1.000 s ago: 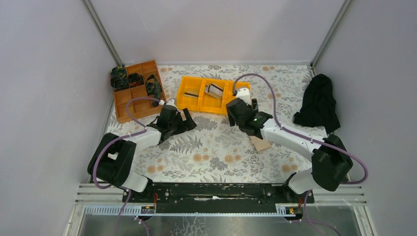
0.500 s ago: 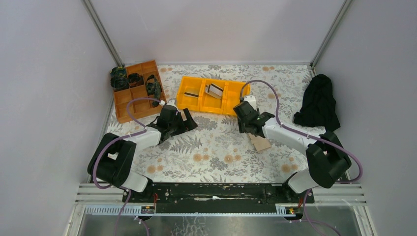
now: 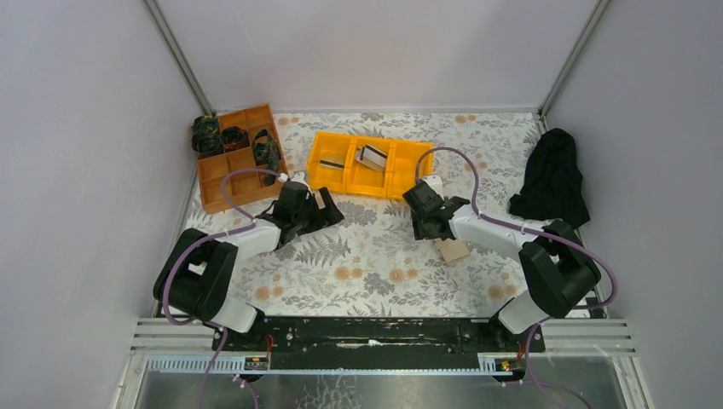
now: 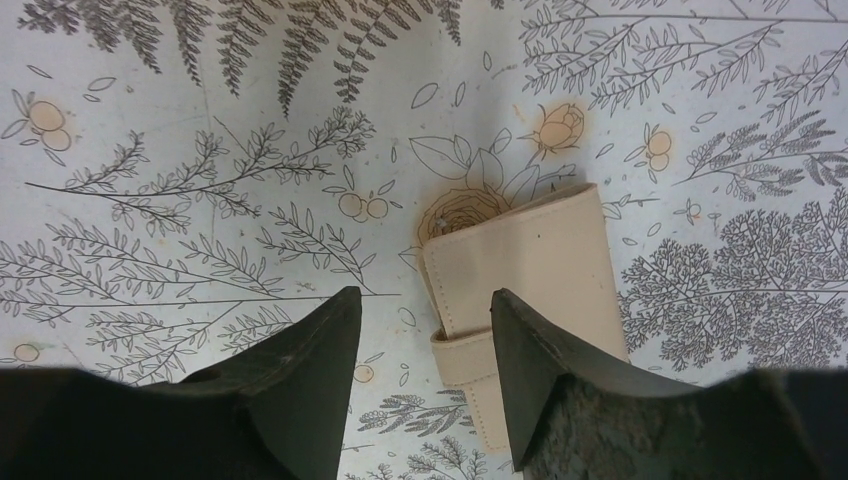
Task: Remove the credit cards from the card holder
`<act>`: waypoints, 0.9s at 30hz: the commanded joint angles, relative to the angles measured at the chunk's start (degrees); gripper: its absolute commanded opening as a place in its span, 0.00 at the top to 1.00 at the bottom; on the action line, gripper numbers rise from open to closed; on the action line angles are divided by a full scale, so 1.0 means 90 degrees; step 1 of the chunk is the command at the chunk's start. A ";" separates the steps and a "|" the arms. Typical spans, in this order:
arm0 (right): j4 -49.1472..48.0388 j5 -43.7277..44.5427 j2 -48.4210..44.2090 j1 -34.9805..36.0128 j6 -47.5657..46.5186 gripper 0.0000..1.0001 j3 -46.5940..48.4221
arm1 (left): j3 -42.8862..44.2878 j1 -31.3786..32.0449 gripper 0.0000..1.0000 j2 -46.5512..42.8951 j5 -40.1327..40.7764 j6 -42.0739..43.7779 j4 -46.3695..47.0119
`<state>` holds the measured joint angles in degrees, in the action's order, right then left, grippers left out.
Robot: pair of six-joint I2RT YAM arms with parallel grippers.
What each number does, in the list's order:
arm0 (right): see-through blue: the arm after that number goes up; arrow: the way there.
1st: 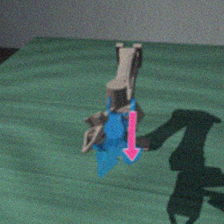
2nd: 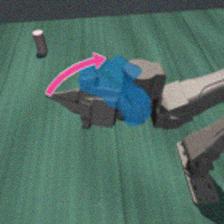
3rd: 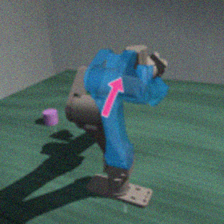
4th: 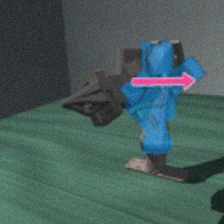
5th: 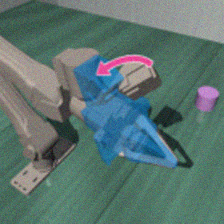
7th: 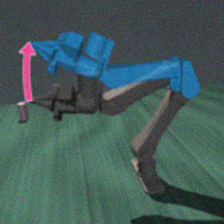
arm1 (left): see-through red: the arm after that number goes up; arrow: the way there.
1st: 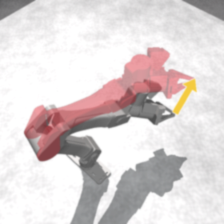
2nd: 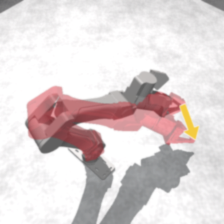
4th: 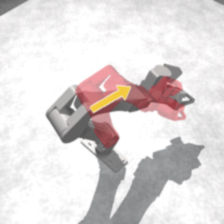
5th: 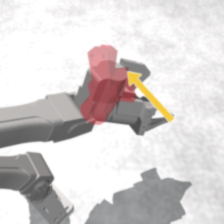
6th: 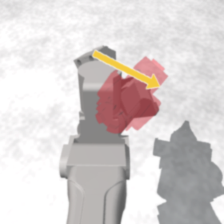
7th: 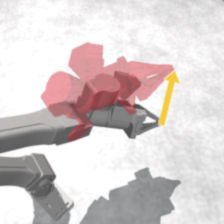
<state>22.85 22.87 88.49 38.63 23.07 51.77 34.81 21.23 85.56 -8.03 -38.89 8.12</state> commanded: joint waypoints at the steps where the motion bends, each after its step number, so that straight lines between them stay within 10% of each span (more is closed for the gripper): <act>1: 0.0216 0.0214 0.0092 0.0029 0.0302 0.42 0.0008 | 0.0102 0.0065 0.05 0.0096 -0.0159 0.0093 -0.0036; 10: 0.0175 0.0354 0.0216 0.0029 0.0409 0.46 -0.0076 | 0.0155 0.0092 0.05 0.0253 -0.0200 0.0093 -0.0024; 27: 0.0302 0.1378 0.0163 0.0033 0.0816 0.91 -0.0150 | 0.0099 0.0102 0.05 0.0248 -0.0388 0.0132 0.0134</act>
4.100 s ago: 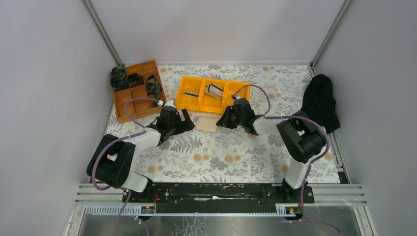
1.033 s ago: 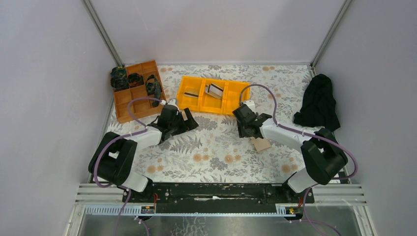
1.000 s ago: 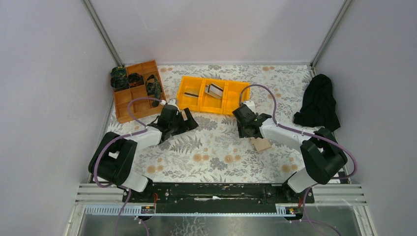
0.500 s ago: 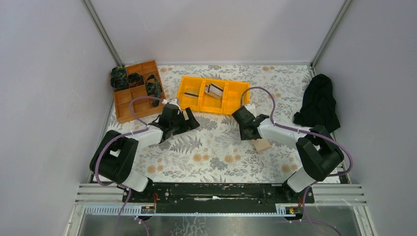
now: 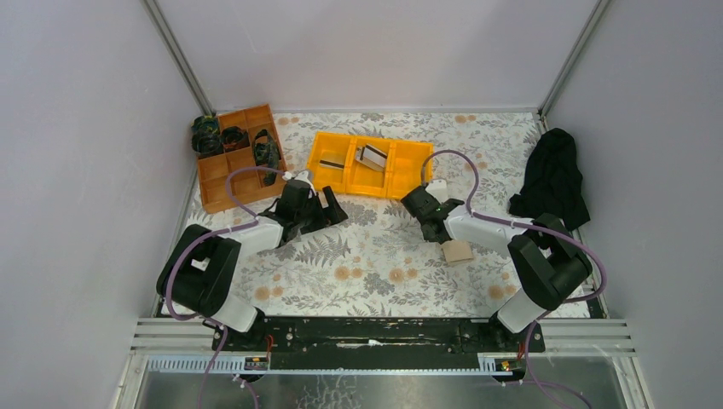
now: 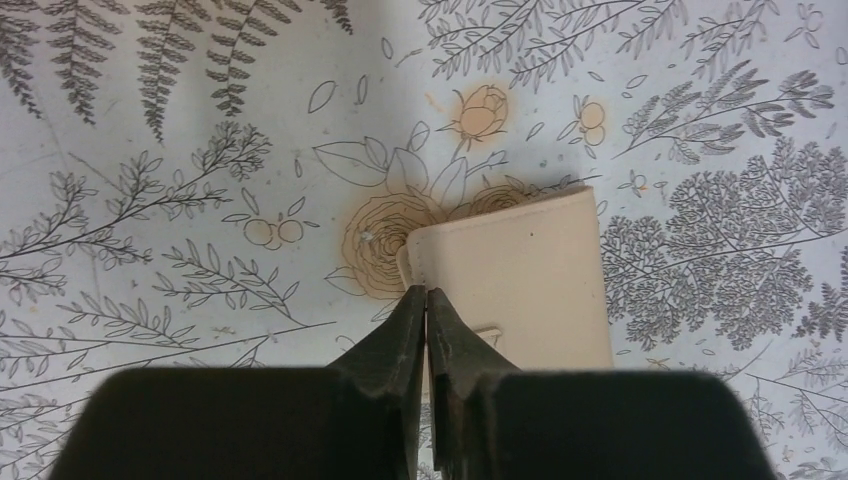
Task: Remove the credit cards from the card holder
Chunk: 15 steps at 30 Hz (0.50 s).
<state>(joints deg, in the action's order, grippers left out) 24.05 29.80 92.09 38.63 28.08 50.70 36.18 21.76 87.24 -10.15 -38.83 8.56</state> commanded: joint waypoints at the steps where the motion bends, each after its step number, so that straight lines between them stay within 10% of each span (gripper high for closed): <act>1: 0.0196 0.0669 -0.0271 0.0029 0.0300 0.99 -0.0036 | -0.0055 0.0041 0.05 0.0067 -0.0165 0.0125 0.0088; 15: -0.0267 0.0708 -0.1242 0.0034 0.0070 1.00 -0.0300 | -0.0054 0.0045 0.05 0.0077 -0.0216 0.0125 0.0085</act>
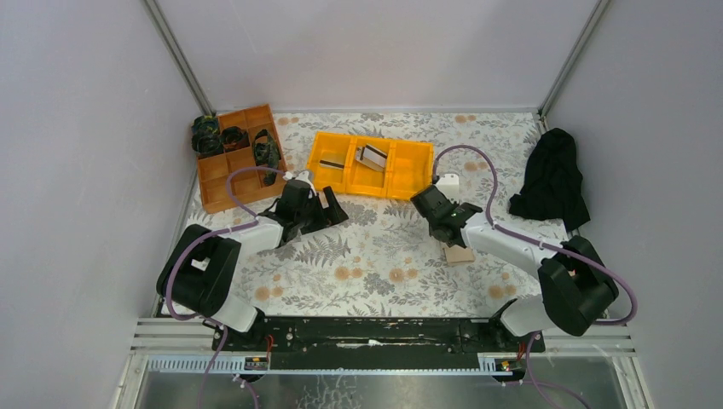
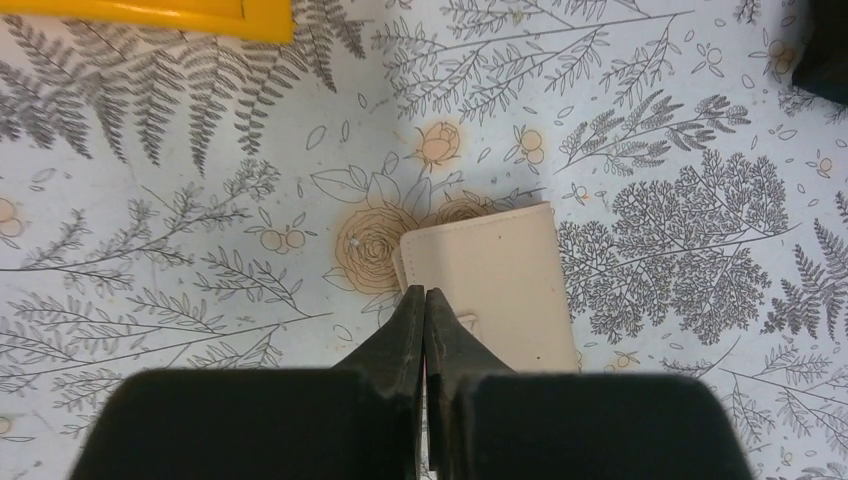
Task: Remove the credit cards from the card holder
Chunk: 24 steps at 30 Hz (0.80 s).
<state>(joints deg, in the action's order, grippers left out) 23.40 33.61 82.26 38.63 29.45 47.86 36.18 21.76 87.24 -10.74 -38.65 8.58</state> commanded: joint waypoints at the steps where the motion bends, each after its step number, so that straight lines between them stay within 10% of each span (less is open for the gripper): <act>1: -0.0092 0.0317 -0.0033 0.0034 -0.0081 0.91 0.0095 | -0.0047 0.0043 0.05 0.0079 -0.0157 0.0105 0.0088; 5: 0.0241 0.0444 0.0475 0.0031 0.0106 0.34 0.0290 | -0.0068 0.0039 0.05 0.0046 -0.0160 0.0113 0.0084; 8: 0.0133 0.0246 0.0597 0.0034 0.0148 0.18 0.0193 | -0.0075 0.0043 0.05 0.0032 -0.0141 0.0125 0.0069; 12: 0.0028 0.0143 0.0668 0.0027 0.0199 0.19 0.0079 | -0.0056 0.0046 0.05 0.0050 -0.0190 0.0110 0.0075; 19: 0.0112 0.0193 0.0784 0.0034 0.0420 0.52 -0.0027 | -0.0041 0.0044 0.05 0.0106 -0.0230 0.0101 0.0083; 24: 0.0120 0.0073 0.0891 0.0034 0.0513 0.44 -0.0076 | -0.0047 0.0043 0.05 0.0110 -0.0222 0.0115 0.0082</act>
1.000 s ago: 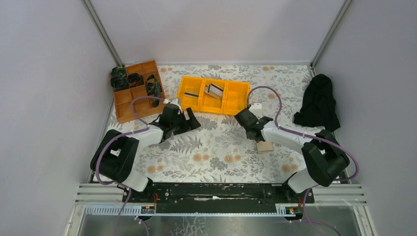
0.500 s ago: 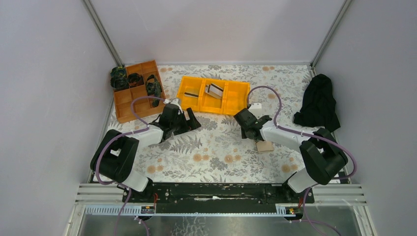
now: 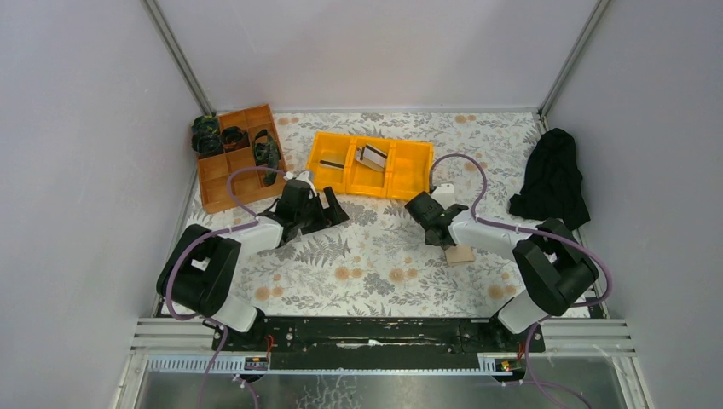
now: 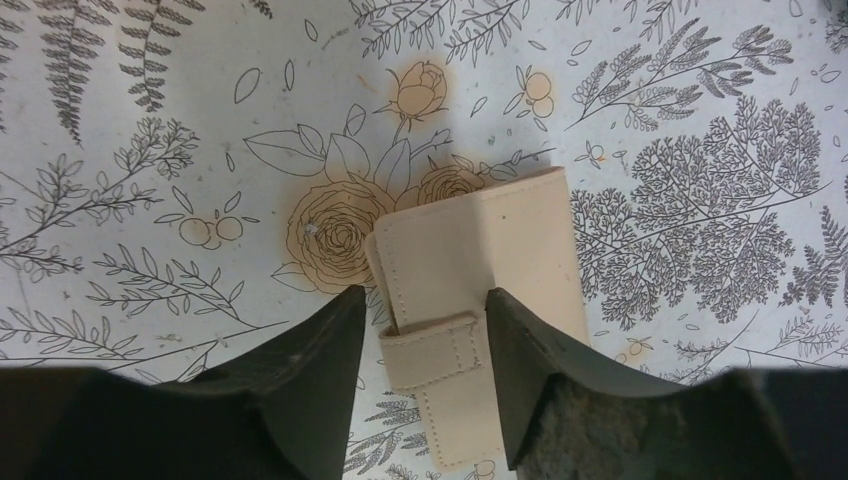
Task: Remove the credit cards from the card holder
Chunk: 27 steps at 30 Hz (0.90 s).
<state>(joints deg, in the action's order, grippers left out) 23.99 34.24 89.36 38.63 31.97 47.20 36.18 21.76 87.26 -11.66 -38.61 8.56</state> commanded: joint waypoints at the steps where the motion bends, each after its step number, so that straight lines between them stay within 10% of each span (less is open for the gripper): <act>1: 0.0072 -0.0004 0.0122 0.0034 0.0249 0.43 -0.0008 | -0.0046 0.0043 0.05 0.0109 -0.0119 0.0110 0.0080; 16: 0.0077 -0.0019 0.0088 0.0012 0.0457 0.99 -0.0108 | -0.0046 0.0043 0.05 0.0123 -0.0173 0.0091 0.0090; 27: -0.0347 -0.0309 -0.0578 0.0023 0.0002 1.00 0.0069 | -0.0036 0.0043 0.05 0.0178 -0.0184 0.0091 0.0104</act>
<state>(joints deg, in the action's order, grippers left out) 22.79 33.08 88.47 38.63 33.39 46.94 36.18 21.76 87.50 -12.53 -38.63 8.93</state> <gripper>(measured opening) 0.011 0.956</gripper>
